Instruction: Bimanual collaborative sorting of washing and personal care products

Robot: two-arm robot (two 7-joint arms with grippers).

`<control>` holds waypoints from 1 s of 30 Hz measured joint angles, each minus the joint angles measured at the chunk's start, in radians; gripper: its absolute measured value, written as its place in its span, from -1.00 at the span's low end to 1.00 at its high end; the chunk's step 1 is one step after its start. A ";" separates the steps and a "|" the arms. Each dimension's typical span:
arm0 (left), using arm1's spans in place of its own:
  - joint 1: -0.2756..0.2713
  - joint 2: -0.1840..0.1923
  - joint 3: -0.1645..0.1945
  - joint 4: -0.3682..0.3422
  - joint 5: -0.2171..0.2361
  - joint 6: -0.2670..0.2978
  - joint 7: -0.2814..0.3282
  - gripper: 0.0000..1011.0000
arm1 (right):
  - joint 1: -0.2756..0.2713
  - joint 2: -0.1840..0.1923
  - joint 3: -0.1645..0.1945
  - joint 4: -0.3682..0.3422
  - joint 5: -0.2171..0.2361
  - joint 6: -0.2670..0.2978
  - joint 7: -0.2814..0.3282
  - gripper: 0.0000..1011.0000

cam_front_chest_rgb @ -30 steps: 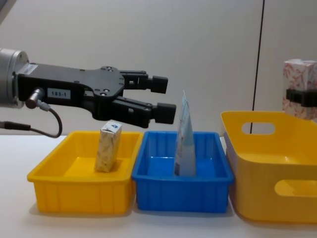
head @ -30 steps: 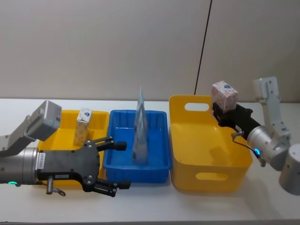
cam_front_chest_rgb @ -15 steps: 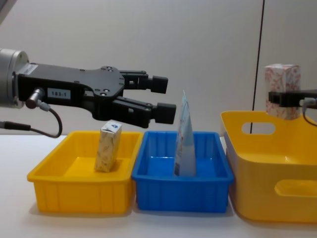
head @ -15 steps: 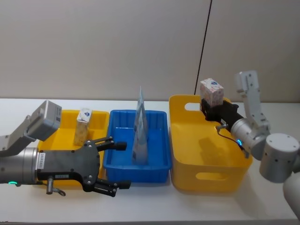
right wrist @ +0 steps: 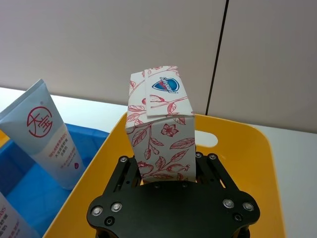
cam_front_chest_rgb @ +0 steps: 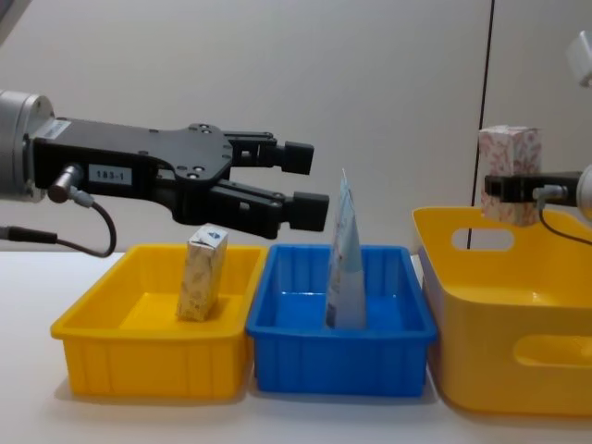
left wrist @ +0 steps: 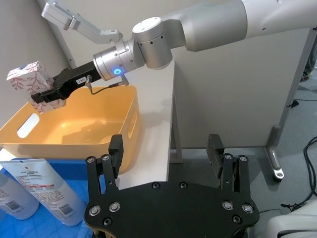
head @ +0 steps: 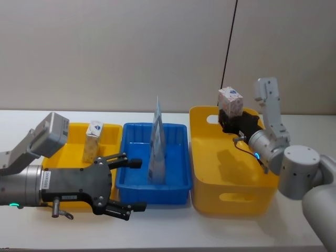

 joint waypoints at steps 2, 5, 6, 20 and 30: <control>0.000 0.000 0.000 0.000 0.000 0.000 0.000 0.98 | 0.009 -0.011 -0.001 0.019 -0.008 -0.004 -0.011 -0.28; 0.000 0.000 0.000 0.000 0.000 0.000 0.000 0.98 | 0.015 -0.019 -0.002 0.036 -0.014 -0.007 -0.019 -0.28; 0.000 0.000 0.000 0.000 0.000 0.000 0.000 0.98 | 0.016 -0.021 -0.003 0.041 -0.017 -0.009 -0.023 -0.28; 0.000 0.000 0.000 0.000 0.000 0.000 0.000 0.98 | 0.035 -0.064 -0.004 0.104 -0.051 -0.070 -0.066 -0.08; 0.000 0.000 0.000 0.000 0.000 0.000 0.000 0.98 | 0.034 -0.091 0.011 0.108 -0.054 -0.102 -0.082 0.57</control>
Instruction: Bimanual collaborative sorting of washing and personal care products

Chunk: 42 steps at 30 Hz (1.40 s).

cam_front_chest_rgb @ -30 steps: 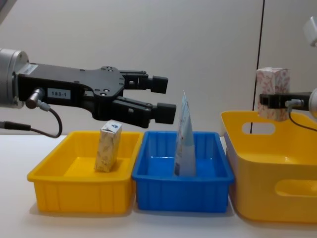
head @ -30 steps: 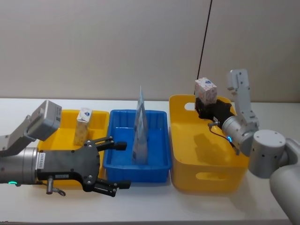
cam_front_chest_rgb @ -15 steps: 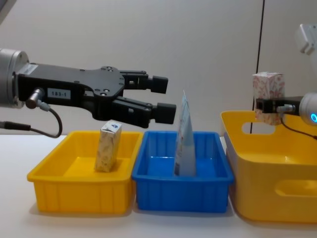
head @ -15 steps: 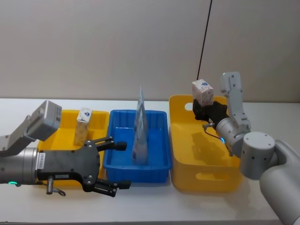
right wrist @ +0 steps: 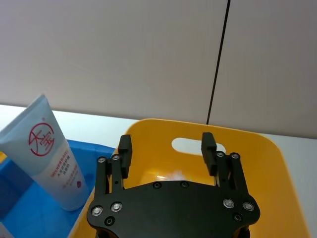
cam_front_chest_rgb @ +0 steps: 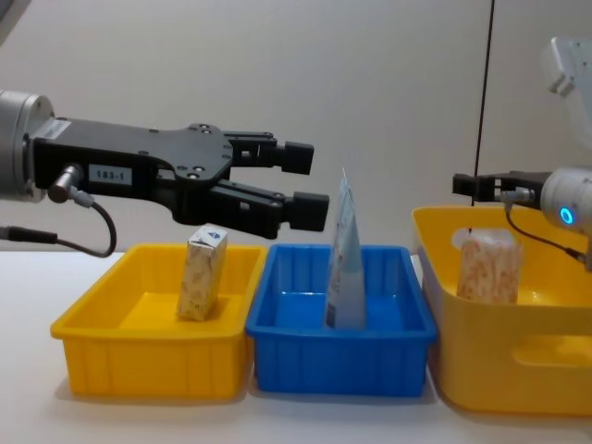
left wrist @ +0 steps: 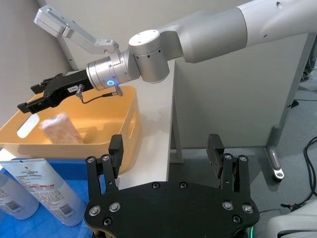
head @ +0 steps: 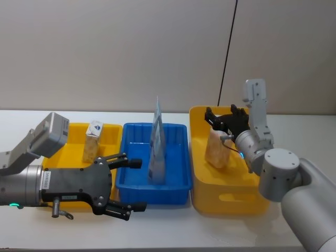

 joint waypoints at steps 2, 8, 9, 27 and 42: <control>0.000 0.000 0.000 0.000 0.000 0.000 0.000 0.98 | -0.002 -0.003 0.003 -0.005 0.001 -0.002 -0.001 0.72; 0.000 0.000 0.000 0.000 0.000 0.000 0.000 0.98 | -0.020 -0.007 0.013 -0.048 0.008 0.003 0.000 0.99; 0.000 0.000 0.000 0.000 0.000 0.000 0.000 0.98 | -0.029 -0.005 0.016 -0.066 0.013 0.010 0.004 0.99; 0.000 0.000 0.000 0.000 0.000 0.000 0.000 0.98 | -0.249 0.069 0.050 -0.474 0.080 0.133 0.067 0.99; 0.000 0.000 0.000 0.000 0.000 0.000 0.000 0.98 | -0.419 0.116 0.063 -0.704 0.105 0.198 0.088 0.99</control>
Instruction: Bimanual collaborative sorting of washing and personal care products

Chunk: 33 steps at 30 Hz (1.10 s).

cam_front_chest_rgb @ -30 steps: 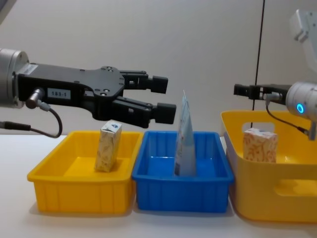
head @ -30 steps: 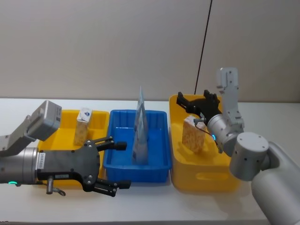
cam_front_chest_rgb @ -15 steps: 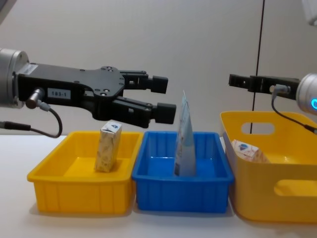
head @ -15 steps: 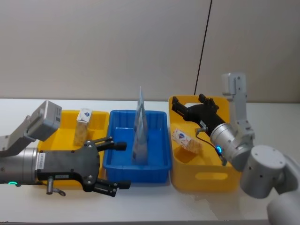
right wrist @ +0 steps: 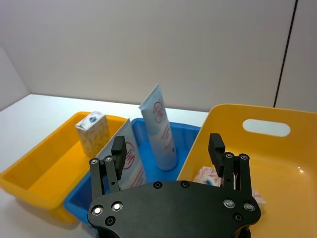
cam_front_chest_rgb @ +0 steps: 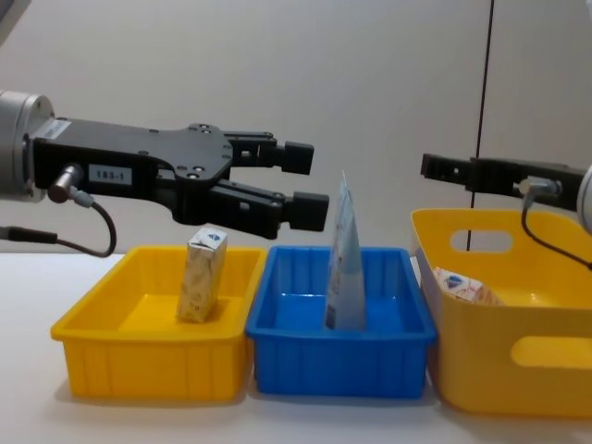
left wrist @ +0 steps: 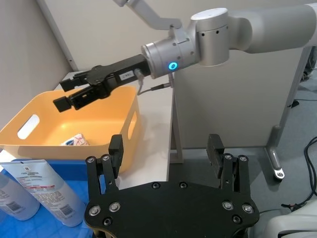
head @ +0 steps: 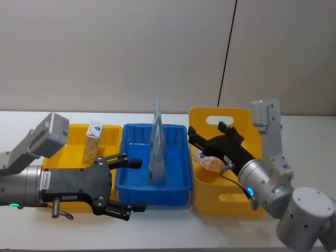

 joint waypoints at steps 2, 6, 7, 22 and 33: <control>0.000 0.000 0.000 0.000 0.000 0.000 0.000 0.98 | -0.019 0.003 0.000 -0.023 0.002 0.007 0.003 0.99; 0.000 0.000 0.000 0.000 0.000 0.000 0.000 0.98 | -0.049 0.006 -0.002 -0.054 0.003 0.018 0.006 0.99; 0.000 0.000 0.000 0.000 0.000 0.000 0.000 0.98 | -0.053 0.006 -0.003 -0.057 0.003 0.019 0.006 0.98; 0.000 0.000 0.000 0.000 0.000 0.000 0.000 0.98 | -0.086 -0.014 -0.033 -0.062 -0.031 0.031 0.005 0.99; 0.000 0.000 0.000 0.000 0.000 0.000 0.000 0.98 | -0.066 -0.036 -0.062 -0.006 -0.075 0.007 0.008 0.99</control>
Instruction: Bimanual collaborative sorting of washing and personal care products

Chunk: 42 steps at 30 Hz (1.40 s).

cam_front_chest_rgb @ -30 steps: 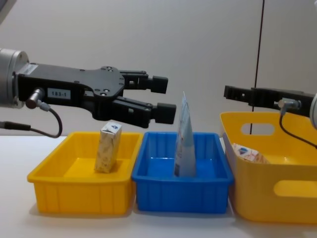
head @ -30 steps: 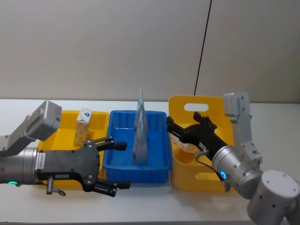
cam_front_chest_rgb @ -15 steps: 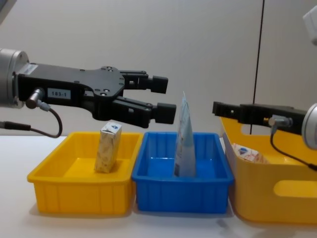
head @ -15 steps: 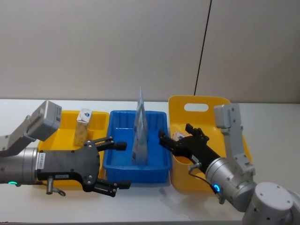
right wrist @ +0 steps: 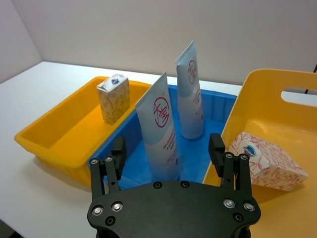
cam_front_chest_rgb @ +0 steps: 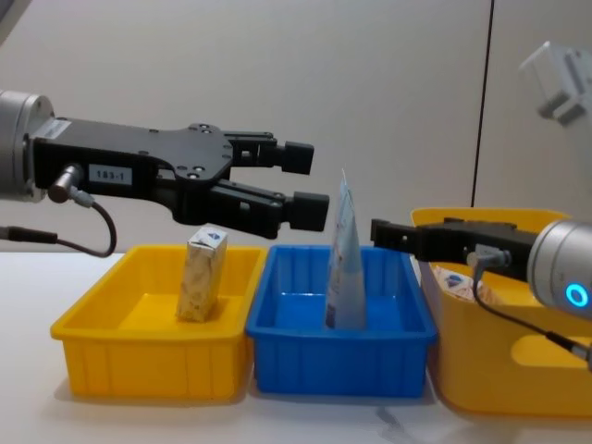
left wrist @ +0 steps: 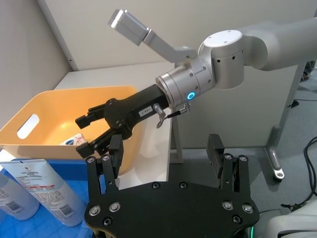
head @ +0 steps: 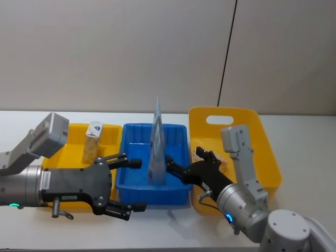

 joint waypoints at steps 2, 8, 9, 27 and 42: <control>0.000 0.000 0.000 0.000 0.000 0.000 0.000 0.98 | 0.005 -0.003 -0.004 0.011 -0.005 -0.005 0.002 0.99; 0.000 0.000 0.000 0.000 0.000 0.000 0.000 0.98 | 0.033 -0.021 -0.021 0.062 -0.031 -0.029 0.009 0.99; 0.000 0.000 0.000 0.000 0.000 0.000 0.000 0.98 | 0.037 -0.023 -0.023 0.068 -0.034 -0.031 0.010 0.99; 0.000 0.000 0.000 0.000 0.000 0.000 0.000 0.98 | 0.135 -0.098 -0.058 0.245 -0.103 -0.114 0.015 0.99; 0.000 0.000 0.000 0.000 0.000 0.000 0.000 0.98 | 0.194 -0.158 -0.064 0.354 -0.140 -0.140 -0.016 0.99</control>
